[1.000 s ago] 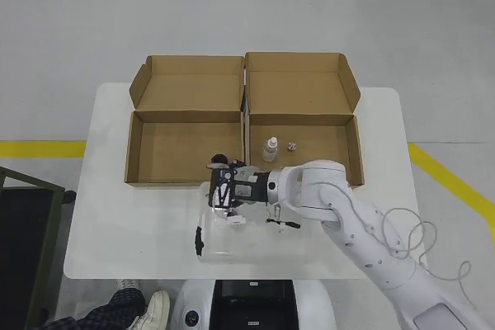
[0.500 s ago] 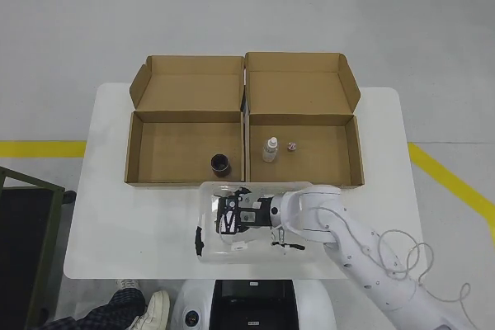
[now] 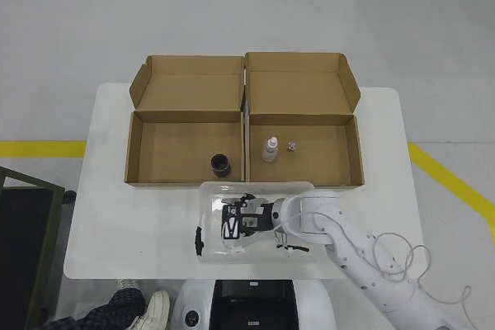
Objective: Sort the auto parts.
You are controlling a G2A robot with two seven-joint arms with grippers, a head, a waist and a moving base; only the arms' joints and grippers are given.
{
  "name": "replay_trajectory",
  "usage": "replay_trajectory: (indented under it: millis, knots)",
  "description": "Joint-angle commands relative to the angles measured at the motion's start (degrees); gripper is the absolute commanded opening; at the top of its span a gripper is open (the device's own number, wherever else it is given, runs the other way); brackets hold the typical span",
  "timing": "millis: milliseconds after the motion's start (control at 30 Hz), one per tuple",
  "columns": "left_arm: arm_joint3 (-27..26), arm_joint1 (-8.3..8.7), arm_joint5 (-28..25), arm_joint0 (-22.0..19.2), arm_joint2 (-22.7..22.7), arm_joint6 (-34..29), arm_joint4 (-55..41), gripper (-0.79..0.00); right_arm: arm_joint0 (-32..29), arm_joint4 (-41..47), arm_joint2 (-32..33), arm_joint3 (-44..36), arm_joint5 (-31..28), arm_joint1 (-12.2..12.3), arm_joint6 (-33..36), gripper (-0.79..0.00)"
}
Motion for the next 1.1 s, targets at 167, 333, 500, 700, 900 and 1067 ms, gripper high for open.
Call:
replay_trajectory:
  millis: [167,333,500,700,900,1067]
  knots:
    - [0.0,0.0,0.0,0.0,0.0,0.0,0.0,0.0,0.2,-0.2,-0.7,2.1,0.1,0.0,-0.2,-0.369]
    - [0.0,0.0,0.0,0.0,0.0,0.0,0.0,0.0,0.6,-0.5,-1.4,3.6,0.6,-0.1,-0.4,-0.348]
    - [0.0,0.0,0.0,0.0,0.0,0.0,0.0,0.0,1.5,-0.5,-2.3,5.5,0.9,-0.4,-1.1,-0.339]
    - [0.0,0.0,0.0,0.0,0.0,0.0,0.0,0.0,2.7,-0.6,-3.3,8.4,1.3,-0.8,-2.0,-0.357]
    - [0.0,0.0,0.0,0.0,0.0,0.0,0.0,0.0,3.3,-0.1,-4.0,10.1,1.2,-1.1,-3.4,-0.397]
    - [0.0,0.0,0.0,0.0,0.0,0.0,0.0,0.0,3.8,-0.1,-4.5,10.8,1.3,-1.3,-4.3,-0.446]
